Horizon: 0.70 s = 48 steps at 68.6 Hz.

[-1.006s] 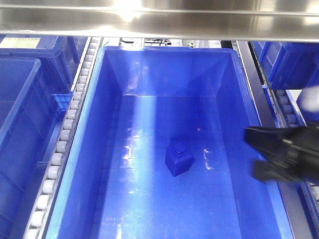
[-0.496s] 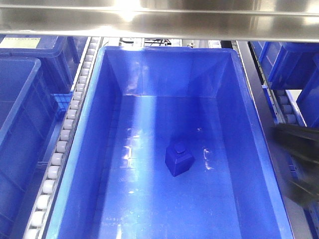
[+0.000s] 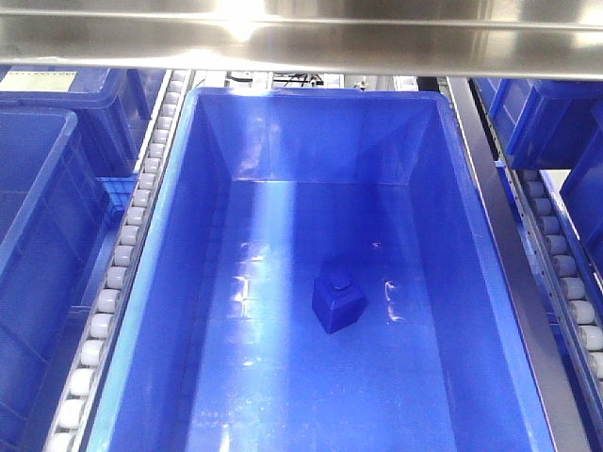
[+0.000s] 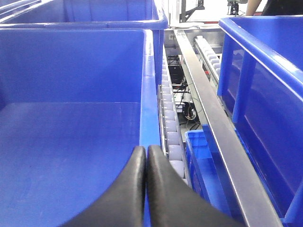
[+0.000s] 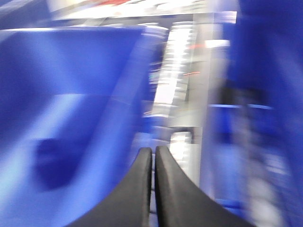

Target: Pour parts from conveyor to right shelf

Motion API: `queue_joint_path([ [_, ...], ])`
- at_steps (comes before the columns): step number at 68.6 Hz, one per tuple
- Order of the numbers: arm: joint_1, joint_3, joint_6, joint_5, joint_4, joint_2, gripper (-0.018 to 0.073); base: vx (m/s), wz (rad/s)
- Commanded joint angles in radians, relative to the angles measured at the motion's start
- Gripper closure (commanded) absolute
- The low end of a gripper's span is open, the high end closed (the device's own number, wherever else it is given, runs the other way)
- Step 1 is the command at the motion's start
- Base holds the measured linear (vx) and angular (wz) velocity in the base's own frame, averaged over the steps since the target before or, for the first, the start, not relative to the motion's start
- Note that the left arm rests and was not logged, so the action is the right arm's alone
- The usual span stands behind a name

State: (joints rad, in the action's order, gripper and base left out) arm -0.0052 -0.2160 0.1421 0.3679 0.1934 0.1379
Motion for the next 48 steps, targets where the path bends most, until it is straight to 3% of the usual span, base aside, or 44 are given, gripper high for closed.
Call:
queue_joint_path([
  [1,-0.066,0.031,0.004,-0.077,-0.004,-0.083,0.0565,0.0,0.0],
  [16,-0.114,0.145,0.004,-0.092,-0.016,-0.167,0.0565,0.0,0.0],
  [28,-0.111,0.202,0.004,-0.138,-0.102,-0.167,0.0565,0.0,0.0],
  [48,-0.013,0.245,0.004,-0.336,-0.298,-0.167,0.0565,0.0,0.0],
])
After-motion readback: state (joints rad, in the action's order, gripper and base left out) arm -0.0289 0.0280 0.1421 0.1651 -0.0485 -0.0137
